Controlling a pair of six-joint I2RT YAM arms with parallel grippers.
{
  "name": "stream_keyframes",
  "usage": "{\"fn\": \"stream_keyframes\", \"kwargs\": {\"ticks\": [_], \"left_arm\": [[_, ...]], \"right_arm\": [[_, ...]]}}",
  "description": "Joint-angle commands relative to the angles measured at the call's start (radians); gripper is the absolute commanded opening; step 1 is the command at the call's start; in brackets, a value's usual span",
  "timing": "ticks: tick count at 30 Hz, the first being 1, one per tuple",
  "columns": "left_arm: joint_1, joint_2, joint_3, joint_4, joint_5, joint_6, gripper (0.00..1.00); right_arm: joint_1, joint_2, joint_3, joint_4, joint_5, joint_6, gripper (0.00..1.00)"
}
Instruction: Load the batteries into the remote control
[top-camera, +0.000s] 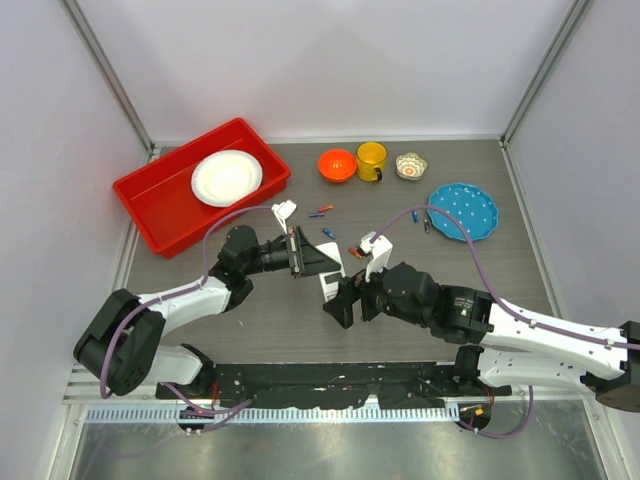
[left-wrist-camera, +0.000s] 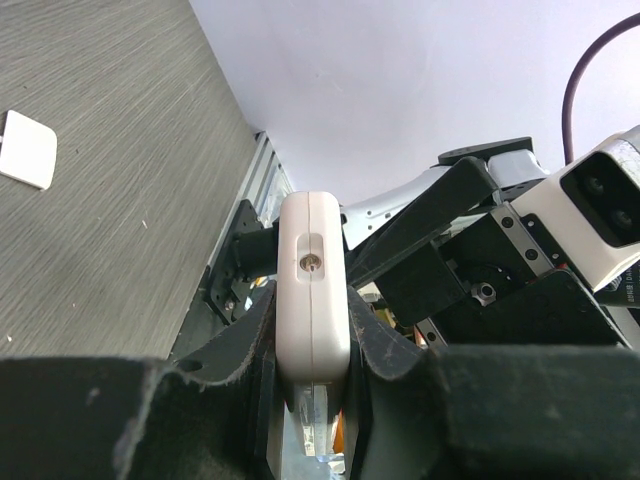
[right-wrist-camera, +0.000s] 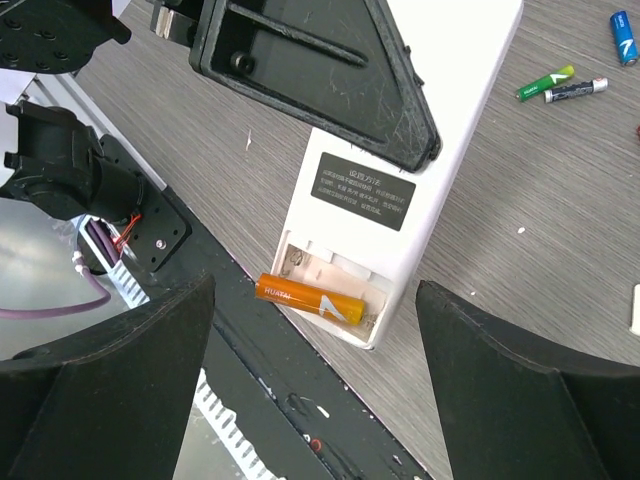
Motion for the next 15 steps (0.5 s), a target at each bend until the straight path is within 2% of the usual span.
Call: {"fn": "stream_keyframes", "kwargs": {"ticks": [1, 15], "left_arm": [[-0.003, -0.005, 0.009, 0.067, 0.004, -0.01, 0.0], [-0.003, -0.015, 0.001, 0.068, 0.002, -0.008, 0.0]], "right_arm": [[0.001, 0.004, -0.004, 0.023, 0.017, 0.008, 0.86], [0.001, 0.01, -0.006, 0.032, 0.034, 0.022, 0.82]]}}
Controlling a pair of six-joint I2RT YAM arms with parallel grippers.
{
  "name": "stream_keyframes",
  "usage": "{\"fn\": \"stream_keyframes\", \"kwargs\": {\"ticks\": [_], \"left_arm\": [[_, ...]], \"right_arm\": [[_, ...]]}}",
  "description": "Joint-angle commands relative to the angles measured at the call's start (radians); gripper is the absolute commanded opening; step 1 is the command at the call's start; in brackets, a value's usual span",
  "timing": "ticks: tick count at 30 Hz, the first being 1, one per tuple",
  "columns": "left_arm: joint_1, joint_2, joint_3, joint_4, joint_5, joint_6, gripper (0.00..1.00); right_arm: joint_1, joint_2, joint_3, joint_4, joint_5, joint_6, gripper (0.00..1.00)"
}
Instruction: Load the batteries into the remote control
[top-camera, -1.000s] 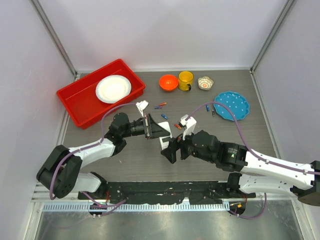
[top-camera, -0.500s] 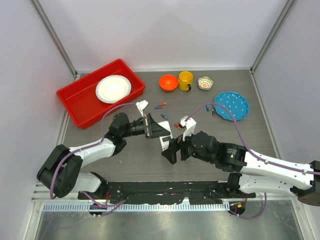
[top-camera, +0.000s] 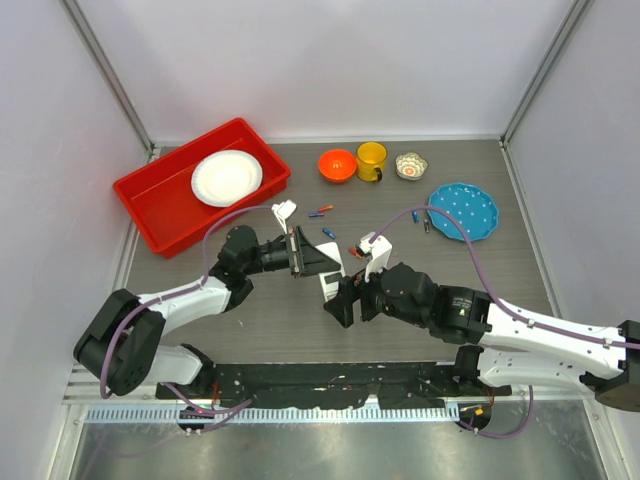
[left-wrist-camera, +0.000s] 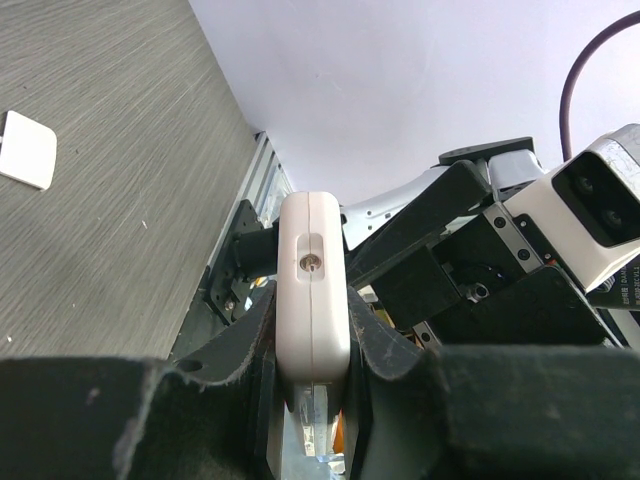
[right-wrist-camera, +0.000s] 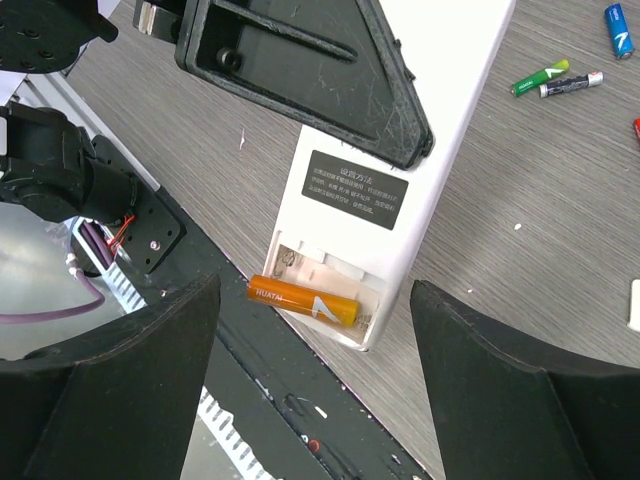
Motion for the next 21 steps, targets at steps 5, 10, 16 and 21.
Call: {"fn": "stream_keyframes", "kwargs": {"ticks": [5, 10, 16, 21], "left_arm": [[-0.005, -0.022, -0.002, 0.063, 0.001, -0.01, 0.0], [-0.003, -0.026, -0.005, 0.063, -0.001, -0.008, 0.0], [-0.003, -0.028, -0.005, 0.061, -0.001, -0.008, 0.0], [-0.003, -0.029, -0.005, 0.061, -0.001, -0.01, 0.0]], "right_arm": [[-0.001, 0.008, 0.001, 0.031, 0.026, 0.02, 0.79], [-0.001, 0.012, 0.003, 0.032, 0.032, 0.022, 0.78], [-0.004, 0.014, 0.001, 0.032, 0.037, 0.025, 0.76], [-0.008, 0.018, 0.0, 0.032, 0.04, 0.025, 0.74]]}}
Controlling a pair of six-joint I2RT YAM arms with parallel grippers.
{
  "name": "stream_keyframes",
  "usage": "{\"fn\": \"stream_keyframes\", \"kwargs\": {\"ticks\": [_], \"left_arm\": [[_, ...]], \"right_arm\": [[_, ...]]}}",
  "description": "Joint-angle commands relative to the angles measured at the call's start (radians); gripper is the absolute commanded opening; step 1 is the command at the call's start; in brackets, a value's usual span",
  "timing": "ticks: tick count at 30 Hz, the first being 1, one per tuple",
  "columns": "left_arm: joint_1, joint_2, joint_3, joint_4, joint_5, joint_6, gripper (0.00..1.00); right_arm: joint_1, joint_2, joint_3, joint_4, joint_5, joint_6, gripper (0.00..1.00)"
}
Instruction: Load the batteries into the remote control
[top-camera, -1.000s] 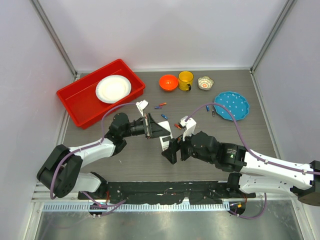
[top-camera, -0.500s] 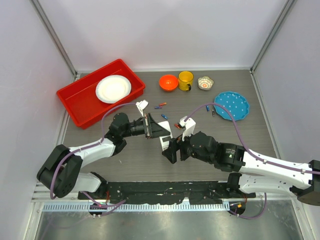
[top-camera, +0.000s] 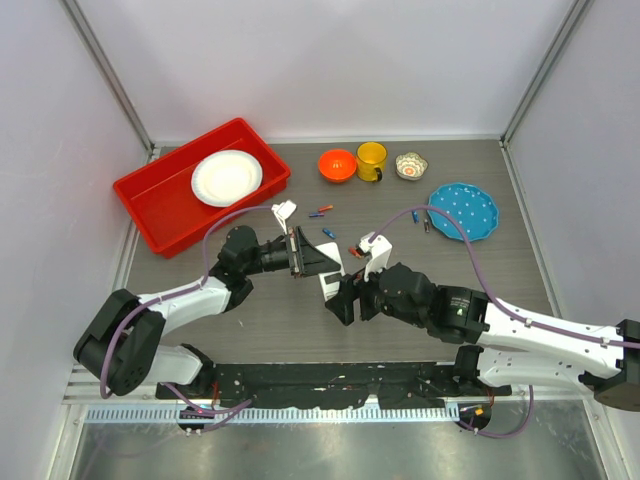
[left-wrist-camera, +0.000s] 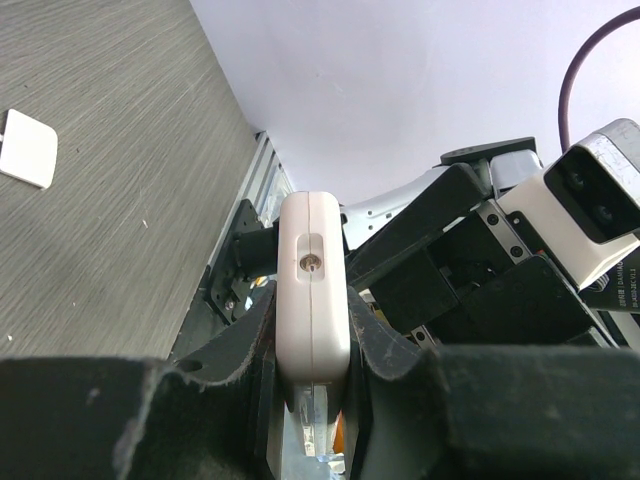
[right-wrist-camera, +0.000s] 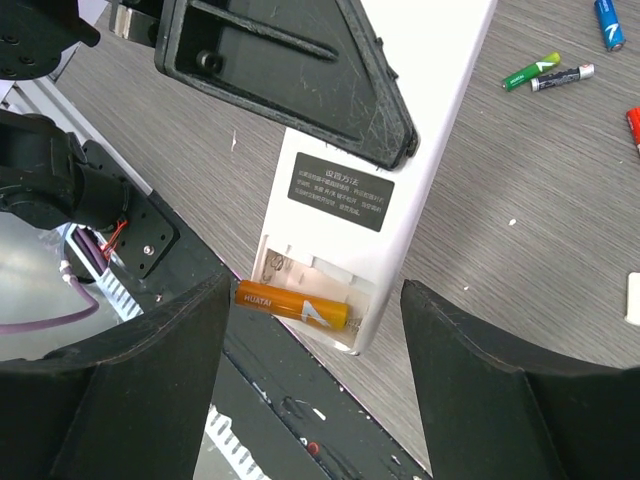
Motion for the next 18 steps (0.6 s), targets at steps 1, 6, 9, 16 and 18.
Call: {"fn": "stream_keyframes", "kwargs": {"ticks": [1, 6, 9, 16, 18], "left_arm": [[-0.003, -0.028, -0.002, 0.06, -0.001, -0.01, 0.0], [-0.003, -0.033, 0.002, 0.059, -0.002, -0.008, 0.0], [-0.003, -0.035, 0.002, 0.056, -0.001, -0.008, 0.0], [-0.002, -0.038, 0.002, 0.052, -0.002, -0.003, 0.0], [-0.002, -0.039, 0.001, 0.052, -0.002, -0.002, 0.0]], "right_arm": [[-0.006, 0.011, 0.004, 0.031, 0.02, 0.009, 0.73], [-0.007, 0.018, 0.004, 0.025, 0.023, 0.008, 0.72], [-0.009, 0.017, 0.004, 0.022, 0.029, 0.008, 0.69], [-0.02, 0.009, 0.002, 0.022, 0.031, 0.009, 0.65], [-0.023, 0.009, 0.001, 0.022, 0.029, 0.011, 0.64]]}}
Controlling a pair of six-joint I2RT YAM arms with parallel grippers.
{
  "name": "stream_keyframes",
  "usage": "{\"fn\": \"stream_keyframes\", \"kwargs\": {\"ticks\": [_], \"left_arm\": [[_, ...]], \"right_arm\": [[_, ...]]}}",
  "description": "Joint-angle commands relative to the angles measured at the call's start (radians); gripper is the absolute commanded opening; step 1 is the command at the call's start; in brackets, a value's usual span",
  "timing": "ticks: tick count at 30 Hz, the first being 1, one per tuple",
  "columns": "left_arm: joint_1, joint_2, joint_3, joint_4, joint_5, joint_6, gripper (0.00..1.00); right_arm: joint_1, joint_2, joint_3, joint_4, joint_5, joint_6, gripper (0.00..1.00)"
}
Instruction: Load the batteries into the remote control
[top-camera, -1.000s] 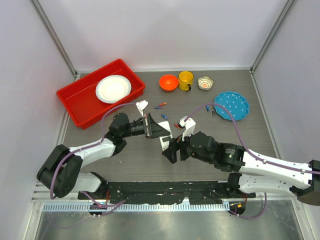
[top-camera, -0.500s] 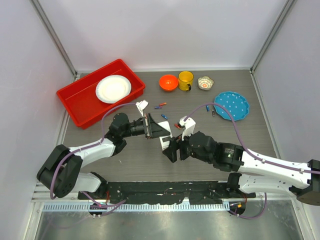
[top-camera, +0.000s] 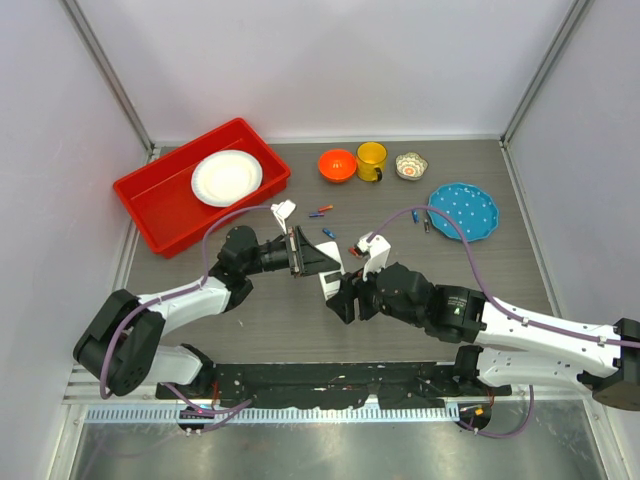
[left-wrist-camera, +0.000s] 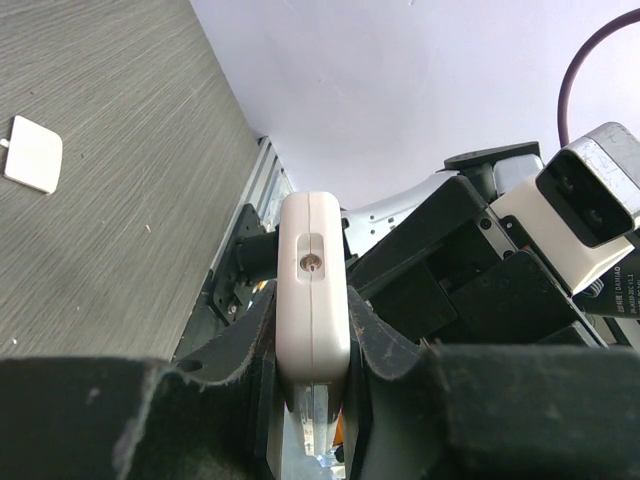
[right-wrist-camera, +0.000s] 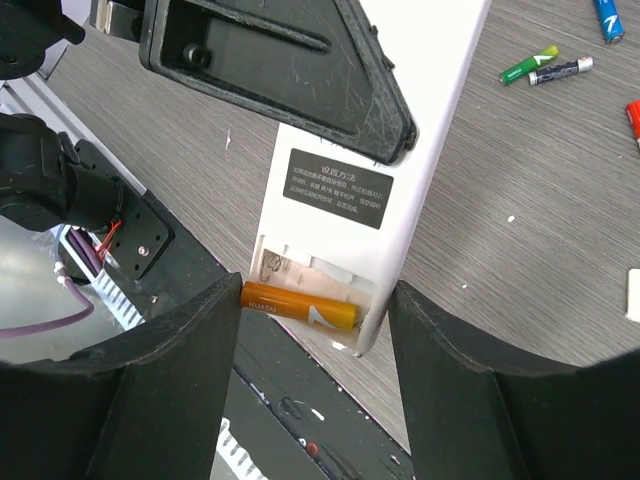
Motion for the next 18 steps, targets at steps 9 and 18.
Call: {"fn": "stream_keyframes", "kwargs": {"ticks": [9, 18], "left_arm": [[-0.002, -0.046, 0.004, 0.048, 0.001, -0.003, 0.0], [0.003, -0.058, 0.01, 0.045, -0.001, -0.005, 0.0]], "right_arm": [[-0.02, -0.014, -0.013, 0.02, 0.018, 0.013, 0.58], [-0.025, -0.014, -0.028, 0.02, 0.018, 0.011, 0.47]]}}
